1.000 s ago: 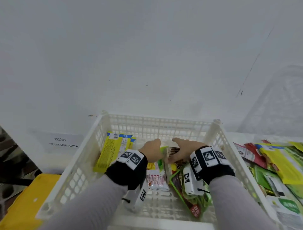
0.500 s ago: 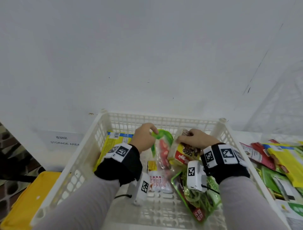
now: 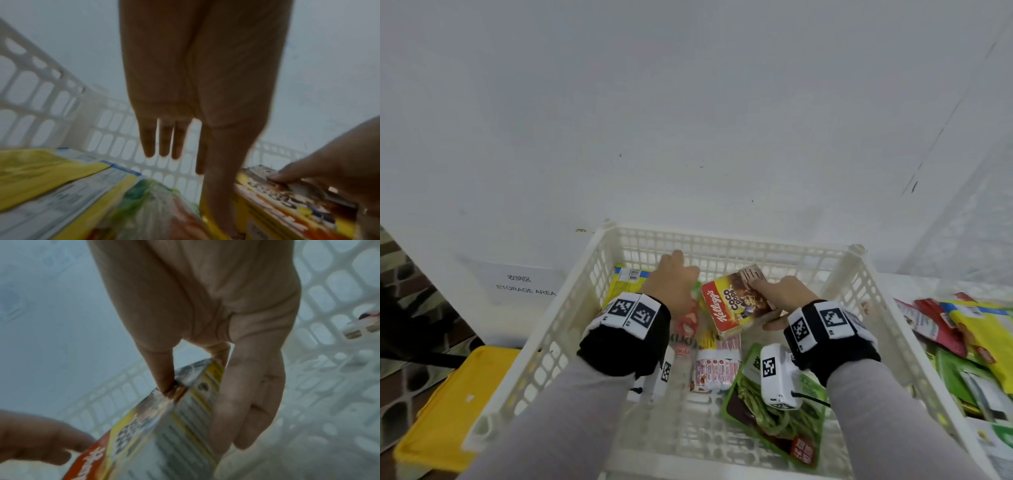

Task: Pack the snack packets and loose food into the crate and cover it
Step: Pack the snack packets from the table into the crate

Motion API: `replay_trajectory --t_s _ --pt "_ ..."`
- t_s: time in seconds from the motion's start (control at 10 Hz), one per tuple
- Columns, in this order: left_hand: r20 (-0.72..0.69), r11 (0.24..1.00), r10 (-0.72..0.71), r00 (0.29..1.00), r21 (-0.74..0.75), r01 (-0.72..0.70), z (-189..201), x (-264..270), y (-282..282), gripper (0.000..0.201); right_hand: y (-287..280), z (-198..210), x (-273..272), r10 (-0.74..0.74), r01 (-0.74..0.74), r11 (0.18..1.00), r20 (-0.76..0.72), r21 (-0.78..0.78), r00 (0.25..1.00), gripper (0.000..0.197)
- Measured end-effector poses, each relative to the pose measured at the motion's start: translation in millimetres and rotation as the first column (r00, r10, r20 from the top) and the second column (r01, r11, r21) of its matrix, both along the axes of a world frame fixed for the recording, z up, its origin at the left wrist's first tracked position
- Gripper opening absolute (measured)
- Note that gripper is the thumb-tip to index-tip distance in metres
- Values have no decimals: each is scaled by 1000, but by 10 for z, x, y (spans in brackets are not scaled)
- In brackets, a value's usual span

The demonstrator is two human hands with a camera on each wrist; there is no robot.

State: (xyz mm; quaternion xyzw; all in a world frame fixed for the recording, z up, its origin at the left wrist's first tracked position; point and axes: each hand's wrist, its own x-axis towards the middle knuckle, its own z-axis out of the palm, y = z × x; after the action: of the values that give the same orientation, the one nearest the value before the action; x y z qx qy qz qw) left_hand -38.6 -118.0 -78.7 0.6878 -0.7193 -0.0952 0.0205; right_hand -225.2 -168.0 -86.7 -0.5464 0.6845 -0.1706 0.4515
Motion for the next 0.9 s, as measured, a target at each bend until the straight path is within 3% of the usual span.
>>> replay_trajectory --t_s 0.1,0.2,0.3,0.4,0.5,0.6,0.7,0.8,0.9 --pt "3 952 -73 997 299 69 -68 -85 32 90 30 31 -11 77 -82 996 -153 -32 985 37" --pt "27 934 -102 994 348 87 -148 -145 38 117 30 86 -11 106 -142 987 -356 -76 928 28" --pt "-114 960 -118 986 242 142 -173 -174 -3 112 3 51 -37 125 -158 986 -415 -46 901 32" --pt "-180 984 -141 973 85 159 -218 -231 -18 96 4 36 -25 149 -171 984 -314 -42 938 33" --pt "-103 989 -148 984 8 150 -272 -268 -12 80 10 143 -46 168 -194 980 -329 -47 929 15" --pt "36 927 -277 960 -253 277 -135 -355 63 44 26 274 -134 309 -340 940 -478 24 822 20" --pt "-43 867 -486 873 -150 475 7 -495 176 20 110 274 -222 490 -460 862 -580 213 651 27" --pt "88 792 -585 806 279 544 -5 -621 237 38 201 165 -193 600 -543 781 -612 309 515 34" --pt "189 770 -617 764 341 538 -40 -649 245 50 221 59 -119 684 -539 720 -577 437 447 41"
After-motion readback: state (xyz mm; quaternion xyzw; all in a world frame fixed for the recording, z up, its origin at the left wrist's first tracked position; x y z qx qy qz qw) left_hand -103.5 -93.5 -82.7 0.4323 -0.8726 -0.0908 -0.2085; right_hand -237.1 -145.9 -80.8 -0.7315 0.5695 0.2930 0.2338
